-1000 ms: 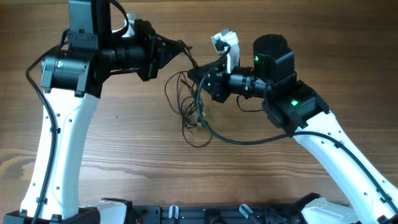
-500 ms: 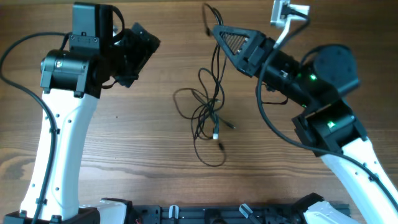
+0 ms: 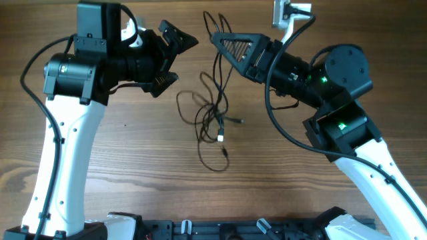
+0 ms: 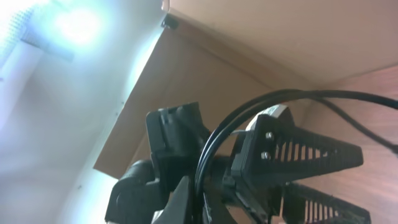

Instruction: Untangle cables

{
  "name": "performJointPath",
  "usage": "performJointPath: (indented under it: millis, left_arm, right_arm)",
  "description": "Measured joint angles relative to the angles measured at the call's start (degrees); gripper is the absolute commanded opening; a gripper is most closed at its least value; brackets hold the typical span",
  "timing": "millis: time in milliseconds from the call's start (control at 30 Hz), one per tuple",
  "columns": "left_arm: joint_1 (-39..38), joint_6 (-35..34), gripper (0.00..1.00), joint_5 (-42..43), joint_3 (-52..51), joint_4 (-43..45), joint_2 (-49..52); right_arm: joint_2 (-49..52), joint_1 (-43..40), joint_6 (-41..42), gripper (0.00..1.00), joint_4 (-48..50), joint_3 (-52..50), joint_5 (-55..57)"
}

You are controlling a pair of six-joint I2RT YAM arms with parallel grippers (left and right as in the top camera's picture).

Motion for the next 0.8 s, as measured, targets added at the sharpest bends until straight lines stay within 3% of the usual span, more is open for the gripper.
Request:
performJointPath:
  millis: [433,533,700,800]
  left_arm:
    - [-2.58,-2.60,0.98,5.77,0.00,-3.65,0.00]
    - [-2.58,-3.06,0.87,5.68,0.00,-2.32,0.00]
    - [-2.64,-3.61,0.85,4.72,0.00,-1.22,0.00]
    - [-3.80,-4.26,0.73,2.69,0.00,-0.74,0.00]
  right_arm:
    - [2.62,0.00,-0.26,0.04,2.23,0.00,-0.33]
    - [3.52,0.04,-0.22,0.05,4.28,0.00,-0.33]
    - [3.52,0.04,0.59,0.05,6.27,-0.02,-0.37]
    - [3.52,0.04,1.92,0.04,7.52,0.00,-1.38]
